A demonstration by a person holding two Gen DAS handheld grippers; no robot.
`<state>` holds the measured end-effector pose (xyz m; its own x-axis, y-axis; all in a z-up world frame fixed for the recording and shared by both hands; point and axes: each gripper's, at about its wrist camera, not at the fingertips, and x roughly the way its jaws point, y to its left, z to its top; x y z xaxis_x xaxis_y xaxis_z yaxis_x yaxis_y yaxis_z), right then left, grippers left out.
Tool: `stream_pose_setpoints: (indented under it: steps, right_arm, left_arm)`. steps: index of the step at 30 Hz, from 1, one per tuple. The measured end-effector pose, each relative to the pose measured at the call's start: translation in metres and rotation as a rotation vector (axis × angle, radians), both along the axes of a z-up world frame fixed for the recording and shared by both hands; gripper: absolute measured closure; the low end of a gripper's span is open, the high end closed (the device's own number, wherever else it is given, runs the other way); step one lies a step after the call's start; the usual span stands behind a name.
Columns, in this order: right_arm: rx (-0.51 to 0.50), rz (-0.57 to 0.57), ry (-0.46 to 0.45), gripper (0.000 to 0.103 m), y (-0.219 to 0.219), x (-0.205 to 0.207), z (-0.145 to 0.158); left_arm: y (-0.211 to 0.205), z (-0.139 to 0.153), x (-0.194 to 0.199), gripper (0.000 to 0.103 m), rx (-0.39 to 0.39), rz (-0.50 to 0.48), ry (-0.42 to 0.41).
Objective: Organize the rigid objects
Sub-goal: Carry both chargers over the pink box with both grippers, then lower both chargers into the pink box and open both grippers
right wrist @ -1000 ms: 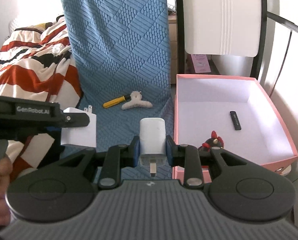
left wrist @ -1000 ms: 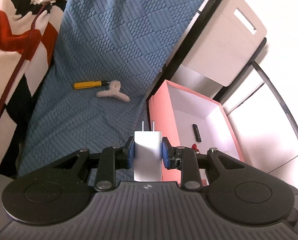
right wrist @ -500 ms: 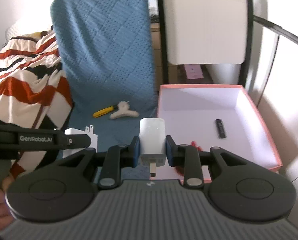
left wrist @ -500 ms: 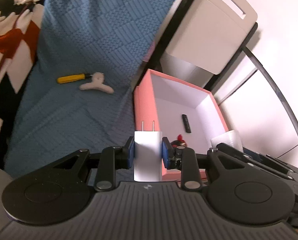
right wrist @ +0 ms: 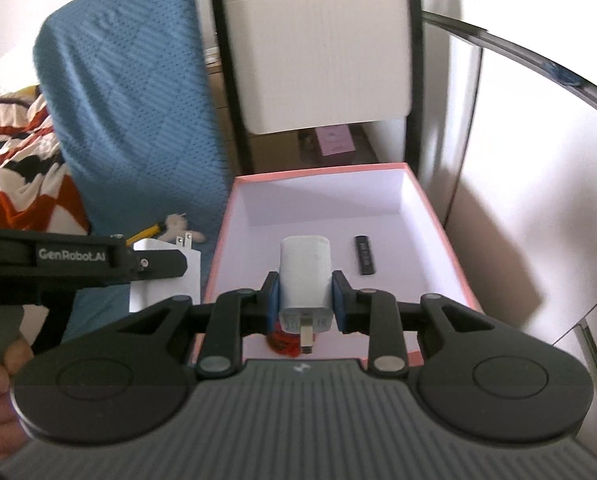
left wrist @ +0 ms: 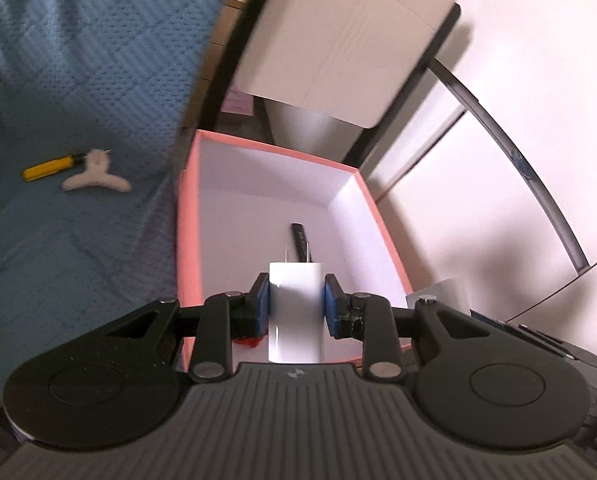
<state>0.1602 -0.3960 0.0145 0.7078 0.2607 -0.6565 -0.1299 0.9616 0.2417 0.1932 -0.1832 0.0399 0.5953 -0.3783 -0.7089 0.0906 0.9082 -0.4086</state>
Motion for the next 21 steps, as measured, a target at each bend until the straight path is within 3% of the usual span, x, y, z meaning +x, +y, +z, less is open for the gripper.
stream_pose_setpoints:
  steps: [8, 21]
  right_arm:
    - [0.011, -0.016, 0.017, 0.073, -0.028, 0.023, -0.016]
    - [0.039, -0.015, 0.166, 0.073, -0.049, 0.069, -0.085]
  left_arm:
    - [-0.032, -0.014, 0.028, 0.071, 0.02, -0.022, 0.029]
    - [-0.07, -0.08, 0.073, 0.071, 0.074, -0.067, 0.158]
